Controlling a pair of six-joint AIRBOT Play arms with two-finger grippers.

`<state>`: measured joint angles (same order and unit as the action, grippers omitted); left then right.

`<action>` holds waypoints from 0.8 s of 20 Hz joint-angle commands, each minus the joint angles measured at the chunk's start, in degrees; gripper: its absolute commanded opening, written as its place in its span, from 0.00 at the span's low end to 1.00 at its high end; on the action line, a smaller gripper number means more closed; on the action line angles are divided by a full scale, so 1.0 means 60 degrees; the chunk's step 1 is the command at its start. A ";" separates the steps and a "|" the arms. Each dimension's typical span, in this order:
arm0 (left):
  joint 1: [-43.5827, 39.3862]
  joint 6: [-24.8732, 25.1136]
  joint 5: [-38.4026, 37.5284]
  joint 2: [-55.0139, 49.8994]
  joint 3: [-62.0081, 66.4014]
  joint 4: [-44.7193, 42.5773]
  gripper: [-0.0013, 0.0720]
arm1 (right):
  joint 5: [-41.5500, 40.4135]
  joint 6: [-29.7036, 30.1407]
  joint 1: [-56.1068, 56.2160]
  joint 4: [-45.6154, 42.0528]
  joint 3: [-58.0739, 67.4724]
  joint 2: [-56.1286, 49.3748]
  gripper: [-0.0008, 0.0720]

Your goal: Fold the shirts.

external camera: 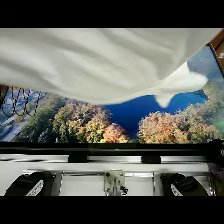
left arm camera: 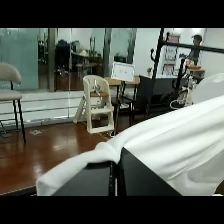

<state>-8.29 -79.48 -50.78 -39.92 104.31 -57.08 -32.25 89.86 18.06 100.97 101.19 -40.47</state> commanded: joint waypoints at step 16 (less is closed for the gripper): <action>0.0015 -0.1632 -0.1060 -0.1840 -0.7399 -0.2058 0.07 | -0.4976 0.0149 -0.0007 -0.2138 0.0393 -0.6961 0.10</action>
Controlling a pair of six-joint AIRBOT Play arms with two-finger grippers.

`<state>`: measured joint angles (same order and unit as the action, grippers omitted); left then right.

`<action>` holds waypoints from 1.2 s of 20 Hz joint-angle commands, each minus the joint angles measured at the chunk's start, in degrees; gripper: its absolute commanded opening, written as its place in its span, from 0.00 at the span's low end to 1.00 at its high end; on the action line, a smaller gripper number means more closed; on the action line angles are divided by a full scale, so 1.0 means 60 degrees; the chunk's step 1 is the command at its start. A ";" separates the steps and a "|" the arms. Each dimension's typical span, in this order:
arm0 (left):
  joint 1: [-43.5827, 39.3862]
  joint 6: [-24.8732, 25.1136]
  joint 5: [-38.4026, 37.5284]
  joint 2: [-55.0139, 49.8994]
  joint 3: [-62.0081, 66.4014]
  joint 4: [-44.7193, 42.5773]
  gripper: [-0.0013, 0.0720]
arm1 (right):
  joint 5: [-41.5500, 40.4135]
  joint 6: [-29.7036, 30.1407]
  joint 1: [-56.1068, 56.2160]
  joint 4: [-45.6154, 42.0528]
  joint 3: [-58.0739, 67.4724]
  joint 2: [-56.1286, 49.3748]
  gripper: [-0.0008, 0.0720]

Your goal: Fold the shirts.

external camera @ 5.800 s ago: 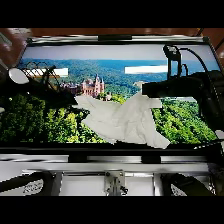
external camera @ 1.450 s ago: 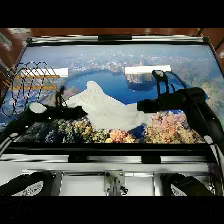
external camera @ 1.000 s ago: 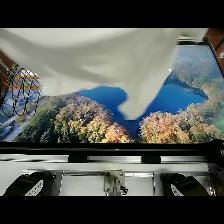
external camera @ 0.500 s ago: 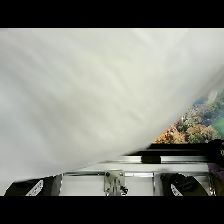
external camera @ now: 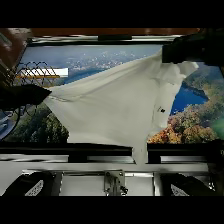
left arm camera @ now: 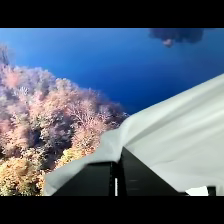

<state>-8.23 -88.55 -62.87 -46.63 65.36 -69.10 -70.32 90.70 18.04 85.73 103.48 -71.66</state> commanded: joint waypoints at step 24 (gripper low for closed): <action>0.3472 0.1636 -0.1894 -0.3614 -0.4452 0.2488 0.92 | -0.4739 0.0499 -0.5493 0.5497 -0.0594 -0.2980 0.78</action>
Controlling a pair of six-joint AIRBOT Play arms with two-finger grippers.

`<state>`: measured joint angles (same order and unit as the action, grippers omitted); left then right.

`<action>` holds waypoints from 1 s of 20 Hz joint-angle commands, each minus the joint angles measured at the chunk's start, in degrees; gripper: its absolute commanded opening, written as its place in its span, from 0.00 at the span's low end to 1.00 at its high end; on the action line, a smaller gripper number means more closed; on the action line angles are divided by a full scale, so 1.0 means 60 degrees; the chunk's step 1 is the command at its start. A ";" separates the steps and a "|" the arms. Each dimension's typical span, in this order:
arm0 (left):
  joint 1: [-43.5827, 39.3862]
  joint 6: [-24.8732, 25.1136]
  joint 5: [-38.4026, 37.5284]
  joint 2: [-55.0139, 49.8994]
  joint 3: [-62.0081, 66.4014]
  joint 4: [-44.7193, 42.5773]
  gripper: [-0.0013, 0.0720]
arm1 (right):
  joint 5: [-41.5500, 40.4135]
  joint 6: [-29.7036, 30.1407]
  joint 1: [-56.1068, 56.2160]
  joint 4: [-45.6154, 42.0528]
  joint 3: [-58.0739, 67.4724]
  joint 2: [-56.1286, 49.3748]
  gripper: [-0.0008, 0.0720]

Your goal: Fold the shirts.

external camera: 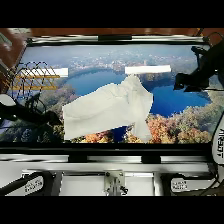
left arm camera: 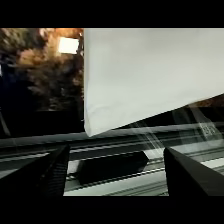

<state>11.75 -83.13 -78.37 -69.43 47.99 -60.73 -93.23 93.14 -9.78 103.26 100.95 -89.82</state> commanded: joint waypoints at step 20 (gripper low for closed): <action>-0.0783 0.1191 0.2688 -0.0590 -0.1931 0.2055 0.07 | 0.1774 0.0069 0.0703 0.1417 -0.4073 0.0011 0.79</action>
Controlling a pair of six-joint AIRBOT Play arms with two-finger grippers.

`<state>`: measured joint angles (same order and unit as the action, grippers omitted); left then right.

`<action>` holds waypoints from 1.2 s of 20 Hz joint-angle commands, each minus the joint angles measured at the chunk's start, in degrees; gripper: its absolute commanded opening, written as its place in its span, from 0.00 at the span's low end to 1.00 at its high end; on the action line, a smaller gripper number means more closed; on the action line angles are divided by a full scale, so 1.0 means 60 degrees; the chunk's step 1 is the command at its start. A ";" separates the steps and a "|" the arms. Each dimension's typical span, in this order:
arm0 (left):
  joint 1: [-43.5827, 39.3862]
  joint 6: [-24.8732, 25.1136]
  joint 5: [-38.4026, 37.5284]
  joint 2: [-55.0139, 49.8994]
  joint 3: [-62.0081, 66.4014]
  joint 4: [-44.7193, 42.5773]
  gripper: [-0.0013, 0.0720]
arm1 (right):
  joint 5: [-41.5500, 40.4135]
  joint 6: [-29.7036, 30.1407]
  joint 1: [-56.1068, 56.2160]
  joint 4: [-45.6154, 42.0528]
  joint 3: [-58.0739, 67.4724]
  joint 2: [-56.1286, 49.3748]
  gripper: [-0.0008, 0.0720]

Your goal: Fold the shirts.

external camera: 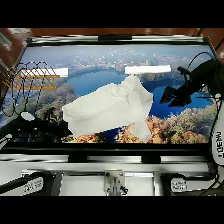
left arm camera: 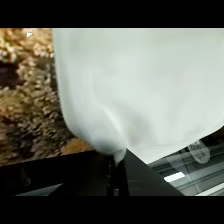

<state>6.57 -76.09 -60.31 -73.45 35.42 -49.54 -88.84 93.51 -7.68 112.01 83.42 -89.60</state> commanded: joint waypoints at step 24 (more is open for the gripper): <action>0.0612 0.1235 -0.0882 0.2827 0.4648 0.0182 0.07 | 0.3242 0.1548 0.1548 0.0251 -0.0401 0.1545 0.10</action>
<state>10.17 -71.68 -65.43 -59.18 52.42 -48.49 -69.12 96.44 1.80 113.16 75.92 -88.29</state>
